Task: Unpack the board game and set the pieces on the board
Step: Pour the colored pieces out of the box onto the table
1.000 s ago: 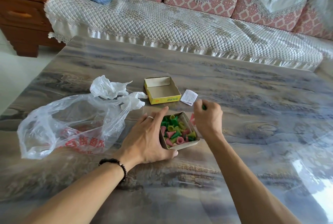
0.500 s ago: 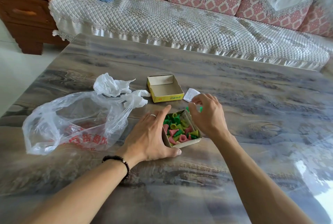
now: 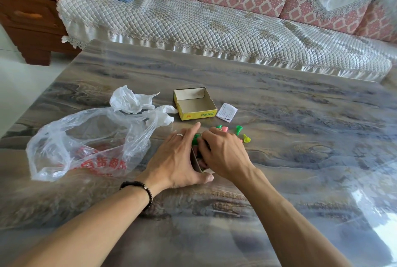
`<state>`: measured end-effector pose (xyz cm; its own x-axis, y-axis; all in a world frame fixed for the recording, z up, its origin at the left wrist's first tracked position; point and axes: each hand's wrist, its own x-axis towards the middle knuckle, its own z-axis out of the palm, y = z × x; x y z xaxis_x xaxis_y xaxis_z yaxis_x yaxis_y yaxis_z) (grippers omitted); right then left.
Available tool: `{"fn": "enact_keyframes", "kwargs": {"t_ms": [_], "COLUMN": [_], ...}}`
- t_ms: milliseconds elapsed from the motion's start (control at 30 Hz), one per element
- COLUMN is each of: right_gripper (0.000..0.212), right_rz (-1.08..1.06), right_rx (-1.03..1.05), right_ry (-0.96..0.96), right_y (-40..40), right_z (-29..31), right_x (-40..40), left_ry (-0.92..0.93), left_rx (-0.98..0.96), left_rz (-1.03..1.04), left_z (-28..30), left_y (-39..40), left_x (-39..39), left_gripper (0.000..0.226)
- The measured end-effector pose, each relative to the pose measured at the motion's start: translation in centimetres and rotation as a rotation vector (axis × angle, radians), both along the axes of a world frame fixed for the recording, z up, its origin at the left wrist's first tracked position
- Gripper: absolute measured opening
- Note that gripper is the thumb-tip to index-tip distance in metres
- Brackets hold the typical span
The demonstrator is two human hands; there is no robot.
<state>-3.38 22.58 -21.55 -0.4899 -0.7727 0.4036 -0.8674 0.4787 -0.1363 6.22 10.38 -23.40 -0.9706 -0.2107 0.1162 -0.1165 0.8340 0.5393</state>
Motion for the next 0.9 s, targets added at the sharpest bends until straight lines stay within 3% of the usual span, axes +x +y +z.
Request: {"fn": "enact_keyframes", "kwargs": {"t_ms": [200,333,433,567,700,800,900], "right_gripper": [0.038,0.047,0.047,0.038,0.021,0.023,0.02], "right_rz": [-0.107,-0.271,-0.446,-0.628,-0.558,-0.524,-0.473], "right_rx": [-0.132,-0.411,-0.562,-0.377,-0.139,-0.077,-0.182], "right_ry": [-0.162,-0.407,-0.447,-0.321,-0.306,-0.249,-0.078], "right_y": [-0.3,-0.1,1.2,3.4,3.6,3.4,3.2], "right_z": [0.0,1.7,2.5,0.8,-0.7,-0.2,1.0], "right_x": [-0.5,-1.5,-3.7,-5.2,-4.9,-4.4,-3.6], "left_ry": [-0.006,-0.007,0.009,0.025,0.027,0.025,0.028], "left_rx": [-0.031,-0.047,-0.049,-0.047,-0.053,-0.044,-0.037], "left_rz": [0.016,0.022,0.014,0.012,0.011,0.014,0.015], "left_z": [0.6,0.7,0.6,0.5,0.5,0.5,0.6], "left_y": [0.2,0.2,0.1,0.0,0.0,0.0,0.0], "left_x": [0.1,0.2,0.2,0.3,0.2,0.2,0.2], "left_gripper": [0.12,0.114,0.111,0.115,0.116,0.117,0.115]}}
